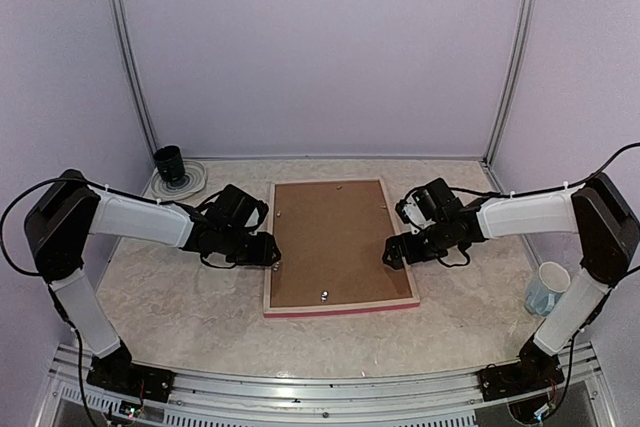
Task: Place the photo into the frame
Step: Press the fastener onto the backboard.
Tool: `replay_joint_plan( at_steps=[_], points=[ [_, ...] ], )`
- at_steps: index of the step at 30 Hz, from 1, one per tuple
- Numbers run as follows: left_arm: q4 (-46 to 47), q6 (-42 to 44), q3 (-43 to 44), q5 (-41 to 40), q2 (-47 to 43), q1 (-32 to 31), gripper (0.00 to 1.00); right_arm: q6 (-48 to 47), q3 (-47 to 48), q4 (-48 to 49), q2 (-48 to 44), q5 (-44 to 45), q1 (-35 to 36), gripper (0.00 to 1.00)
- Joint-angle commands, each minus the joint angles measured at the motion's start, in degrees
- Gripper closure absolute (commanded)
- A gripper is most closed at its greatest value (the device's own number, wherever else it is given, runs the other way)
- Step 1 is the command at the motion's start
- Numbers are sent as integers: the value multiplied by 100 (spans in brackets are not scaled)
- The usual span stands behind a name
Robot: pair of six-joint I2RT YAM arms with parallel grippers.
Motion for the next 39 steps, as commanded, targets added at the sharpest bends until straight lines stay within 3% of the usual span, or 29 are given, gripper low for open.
replay_joint_plan(
  at_steps=[1,39],
  points=[
    [-306,166,259,75,233,51,53,-53,-172,74,-234,-31,-33,1],
    [-849,186,510,219,288,112,53,-129,-543,457,-267,-49,-29,1]
  ],
)
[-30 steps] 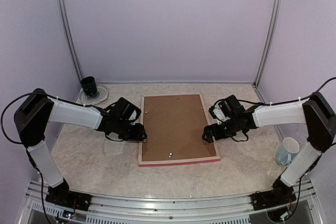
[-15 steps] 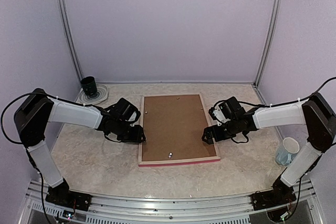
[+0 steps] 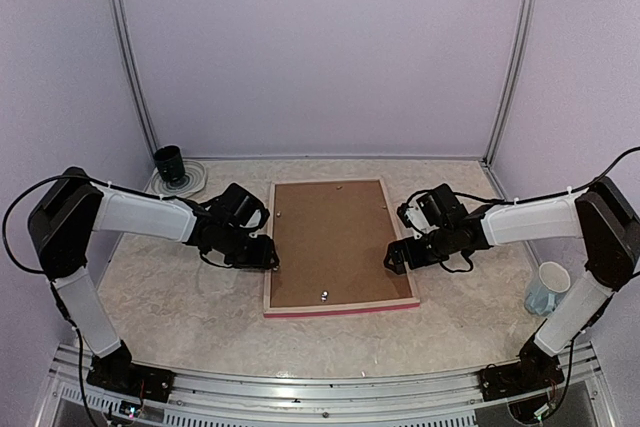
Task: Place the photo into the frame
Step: Press the fastener onto the backboard.
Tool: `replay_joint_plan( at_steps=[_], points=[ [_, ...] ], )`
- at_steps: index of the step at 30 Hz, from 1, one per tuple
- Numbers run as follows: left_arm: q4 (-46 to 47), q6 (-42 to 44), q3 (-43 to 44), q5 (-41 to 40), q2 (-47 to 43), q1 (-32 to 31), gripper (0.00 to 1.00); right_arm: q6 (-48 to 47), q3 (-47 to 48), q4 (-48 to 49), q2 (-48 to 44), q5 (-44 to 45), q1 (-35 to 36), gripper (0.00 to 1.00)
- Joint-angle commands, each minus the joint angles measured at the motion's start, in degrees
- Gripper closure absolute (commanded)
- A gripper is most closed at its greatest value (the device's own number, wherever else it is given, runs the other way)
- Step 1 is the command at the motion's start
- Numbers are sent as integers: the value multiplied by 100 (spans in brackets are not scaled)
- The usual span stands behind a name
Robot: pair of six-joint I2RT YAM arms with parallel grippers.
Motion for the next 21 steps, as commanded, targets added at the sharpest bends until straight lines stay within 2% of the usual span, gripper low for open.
replay_joint_plan(
  at_steps=[1,21],
  points=[
    [-118,87,143,-34,81,40,53,-17,-94,61,-66,56,-34,1],
    [-145,79,218,-118,186,7,54,-21,-121,57,-80,132,-29,1]
  ],
)
